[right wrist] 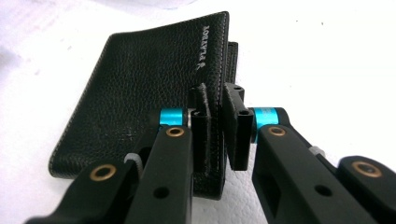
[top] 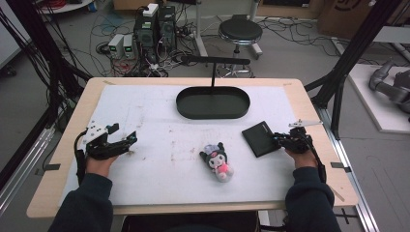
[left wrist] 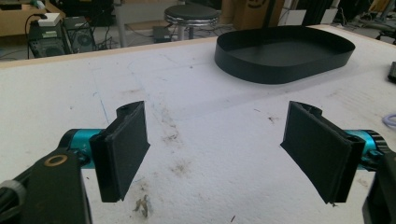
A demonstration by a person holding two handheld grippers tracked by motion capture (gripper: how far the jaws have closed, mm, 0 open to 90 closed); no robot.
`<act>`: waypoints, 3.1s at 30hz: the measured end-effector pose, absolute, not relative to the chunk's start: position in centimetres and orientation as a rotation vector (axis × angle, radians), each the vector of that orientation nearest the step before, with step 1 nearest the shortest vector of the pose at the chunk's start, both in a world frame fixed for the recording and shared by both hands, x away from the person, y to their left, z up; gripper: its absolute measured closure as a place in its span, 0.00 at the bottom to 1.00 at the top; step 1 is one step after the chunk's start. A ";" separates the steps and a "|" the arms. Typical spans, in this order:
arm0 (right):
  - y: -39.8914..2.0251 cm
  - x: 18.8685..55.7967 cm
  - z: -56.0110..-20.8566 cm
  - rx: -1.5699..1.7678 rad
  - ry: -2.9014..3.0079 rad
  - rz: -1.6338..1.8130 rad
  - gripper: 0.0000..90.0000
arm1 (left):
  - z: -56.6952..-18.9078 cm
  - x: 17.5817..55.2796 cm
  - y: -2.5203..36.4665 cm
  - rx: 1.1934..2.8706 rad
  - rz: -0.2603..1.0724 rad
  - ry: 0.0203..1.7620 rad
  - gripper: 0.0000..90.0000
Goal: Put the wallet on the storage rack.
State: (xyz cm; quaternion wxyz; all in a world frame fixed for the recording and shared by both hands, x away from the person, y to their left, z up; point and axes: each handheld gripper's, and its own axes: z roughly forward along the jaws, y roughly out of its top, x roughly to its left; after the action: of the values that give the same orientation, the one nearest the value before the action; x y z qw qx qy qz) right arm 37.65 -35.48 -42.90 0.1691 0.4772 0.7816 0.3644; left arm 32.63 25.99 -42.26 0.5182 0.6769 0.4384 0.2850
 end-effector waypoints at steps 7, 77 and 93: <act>-35.8 37.3 -42.0 1.349 2.181 1.087 0.95 | -42.3 32.6 26.1 1.622 0.686 1.057 0.25; -32.6 35.7 -39.8 1.241 2.068 1.059 0.87 | -42.3 32.7 26.2 1.628 0.696 1.062 0.25; -28.4 37.8 -36.2 1.090 2.045 1.193 0.87 | -42.1 32.6 26.3 1.611 0.711 1.012 0.25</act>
State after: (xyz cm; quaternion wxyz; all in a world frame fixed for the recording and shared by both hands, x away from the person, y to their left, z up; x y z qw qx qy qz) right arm 37.81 -28.37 -36.18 0.2645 0.4032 0.7567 0.4415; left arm 32.60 26.28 -42.08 0.5272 0.6739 0.4236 0.2975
